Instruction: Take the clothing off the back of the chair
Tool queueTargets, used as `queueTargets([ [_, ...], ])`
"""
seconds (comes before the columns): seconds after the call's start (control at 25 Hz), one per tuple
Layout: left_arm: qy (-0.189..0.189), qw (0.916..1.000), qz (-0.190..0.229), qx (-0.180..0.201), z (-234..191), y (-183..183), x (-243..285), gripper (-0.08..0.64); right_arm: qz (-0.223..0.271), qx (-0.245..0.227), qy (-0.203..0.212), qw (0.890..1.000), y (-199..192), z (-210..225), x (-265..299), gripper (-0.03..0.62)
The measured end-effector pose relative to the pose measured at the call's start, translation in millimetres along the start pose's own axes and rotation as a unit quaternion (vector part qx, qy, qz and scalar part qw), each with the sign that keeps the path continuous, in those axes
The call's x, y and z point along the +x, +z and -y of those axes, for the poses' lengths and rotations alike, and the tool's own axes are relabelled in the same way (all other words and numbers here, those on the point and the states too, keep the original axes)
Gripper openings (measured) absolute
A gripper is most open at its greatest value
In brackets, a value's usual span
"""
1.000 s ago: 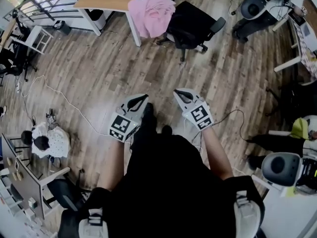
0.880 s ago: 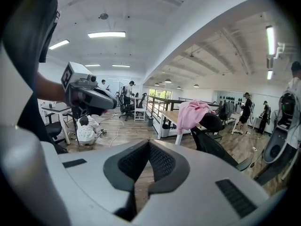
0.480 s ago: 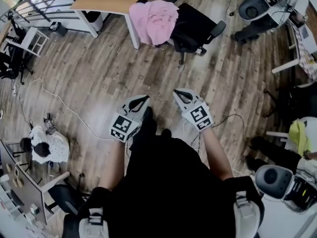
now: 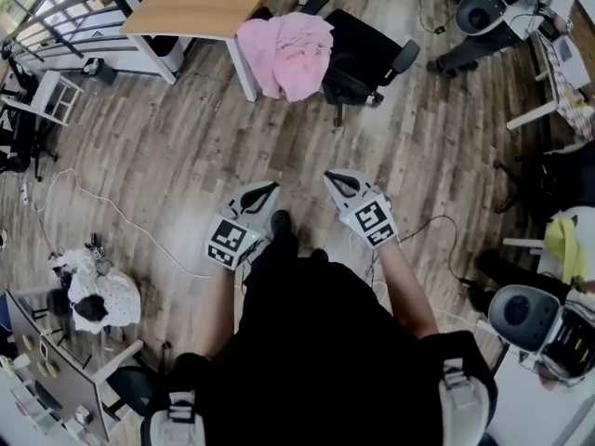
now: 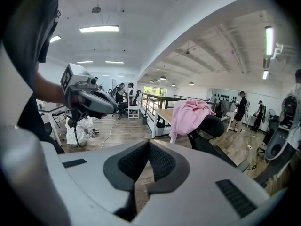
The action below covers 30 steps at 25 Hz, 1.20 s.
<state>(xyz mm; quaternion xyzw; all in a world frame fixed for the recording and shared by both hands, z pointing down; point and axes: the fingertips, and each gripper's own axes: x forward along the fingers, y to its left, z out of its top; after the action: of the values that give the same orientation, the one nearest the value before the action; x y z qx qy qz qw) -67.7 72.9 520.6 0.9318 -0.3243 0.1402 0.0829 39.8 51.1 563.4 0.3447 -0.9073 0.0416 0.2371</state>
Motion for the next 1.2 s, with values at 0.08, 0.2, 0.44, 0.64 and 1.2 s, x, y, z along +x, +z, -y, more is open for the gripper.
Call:
queueTargets([
  [0.08,-0.006,1.0000,-0.001,0.003,-9,1,6,0.003,0.000,0.001,-0.003,1.000,0,6,9,-0.003],
  [0.2,-0.014,0.9999,-0.004,0.004,-22,1,15,0.003,0.004,-0.004,-0.007,1.000,2,14,20,-0.002],
  [0.44,-0.032,0.9994,-0.005,0.007,-54,6,30,0.003,-0.002,0.002,-0.029,1.000,10,35,39,-0.002],
  [0.64,-0.058,0.9982,-0.003,0.018,-78,19,50,0.003,-0.013,0.024,-0.061,0.998,13,55,47,-0.002],
  [1.2,-0.095,0.9952,-0.003,0.024,-120,25,77,0.003,-0.042,0.053,-0.104,0.992,4,86,65,-0.002],
])
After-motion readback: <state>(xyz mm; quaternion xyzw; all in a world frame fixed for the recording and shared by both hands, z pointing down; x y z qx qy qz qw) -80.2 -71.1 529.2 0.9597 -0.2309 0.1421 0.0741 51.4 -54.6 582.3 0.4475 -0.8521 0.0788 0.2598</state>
